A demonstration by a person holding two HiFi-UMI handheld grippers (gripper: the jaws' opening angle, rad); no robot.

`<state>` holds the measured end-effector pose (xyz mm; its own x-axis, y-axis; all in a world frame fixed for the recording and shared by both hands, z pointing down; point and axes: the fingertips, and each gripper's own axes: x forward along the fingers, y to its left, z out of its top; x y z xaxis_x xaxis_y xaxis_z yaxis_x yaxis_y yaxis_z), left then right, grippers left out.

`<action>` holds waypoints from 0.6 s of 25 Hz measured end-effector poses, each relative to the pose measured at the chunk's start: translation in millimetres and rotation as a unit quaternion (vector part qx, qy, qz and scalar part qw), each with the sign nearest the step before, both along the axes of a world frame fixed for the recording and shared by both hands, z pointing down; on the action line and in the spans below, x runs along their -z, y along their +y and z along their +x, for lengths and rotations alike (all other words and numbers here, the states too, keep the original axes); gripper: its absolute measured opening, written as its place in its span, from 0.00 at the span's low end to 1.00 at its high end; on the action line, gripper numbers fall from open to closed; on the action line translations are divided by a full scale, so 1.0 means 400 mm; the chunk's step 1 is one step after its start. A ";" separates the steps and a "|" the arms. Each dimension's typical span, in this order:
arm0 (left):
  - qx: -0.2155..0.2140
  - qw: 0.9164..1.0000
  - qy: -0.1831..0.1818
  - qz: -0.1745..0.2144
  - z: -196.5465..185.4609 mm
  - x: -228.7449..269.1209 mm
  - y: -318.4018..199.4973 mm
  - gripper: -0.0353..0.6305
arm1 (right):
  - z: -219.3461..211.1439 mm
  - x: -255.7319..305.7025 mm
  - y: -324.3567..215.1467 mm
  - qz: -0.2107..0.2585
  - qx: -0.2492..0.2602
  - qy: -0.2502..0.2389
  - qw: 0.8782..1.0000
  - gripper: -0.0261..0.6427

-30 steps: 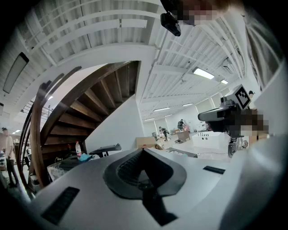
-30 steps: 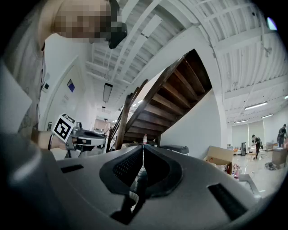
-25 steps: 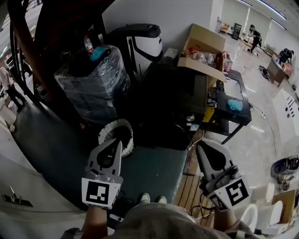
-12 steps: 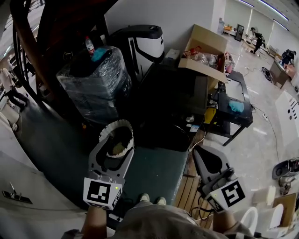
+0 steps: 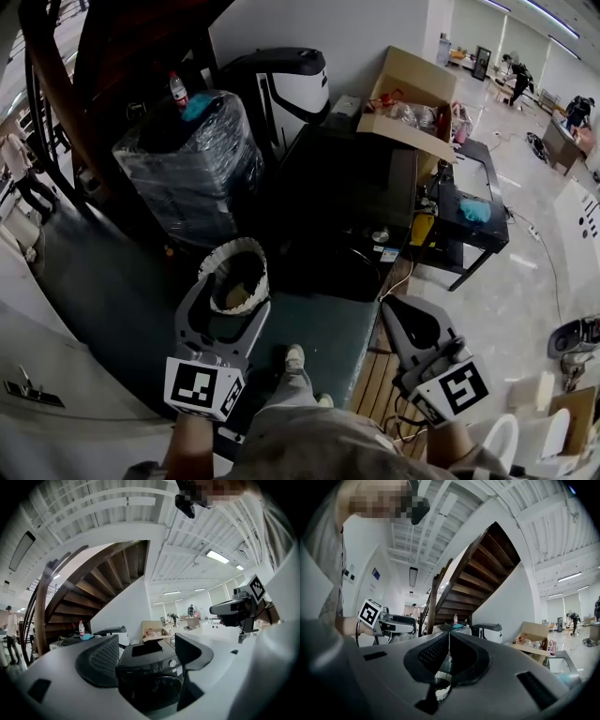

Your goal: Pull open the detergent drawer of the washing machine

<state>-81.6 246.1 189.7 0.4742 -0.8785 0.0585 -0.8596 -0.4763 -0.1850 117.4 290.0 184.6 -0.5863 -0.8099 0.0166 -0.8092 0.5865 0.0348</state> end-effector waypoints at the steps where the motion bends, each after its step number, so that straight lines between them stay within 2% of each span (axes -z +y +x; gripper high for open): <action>1: -0.001 1.000 0.000 0.000 0.001 -0.001 -0.007 0.62 | 0.000 -0.002 -0.006 0.000 -0.001 0.001 1.000 0.09; 6: -0.009 1.000 0.012 -0.007 -0.001 -0.018 -0.054 0.62 | -0.005 -0.018 -0.050 -0.005 -0.005 0.001 1.000 0.09; 10: -0.016 0.999 0.025 -0.025 -0.014 -0.045 -0.117 0.62 | -0.016 -0.036 -0.108 -0.014 -0.012 0.003 1.000 0.09; 13: -0.018 0.999 0.020 -0.037 -0.021 -0.072 -0.179 0.62 | -0.030 -0.049 -0.162 -0.017 -0.011 0.007 1.000 0.09; 15: -0.025 0.998 0.034 -0.052 -0.020 -0.093 -0.223 0.62 | -0.038 -0.062 -0.201 -0.023 -0.010 0.011 1.000 0.09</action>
<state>-89.4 156.9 227.0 0.5225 -0.8448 0.1152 -0.8435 -0.5319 -0.0745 102.3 209.7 209.3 -0.5686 -0.8199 0.0661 -0.8204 0.5711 0.0264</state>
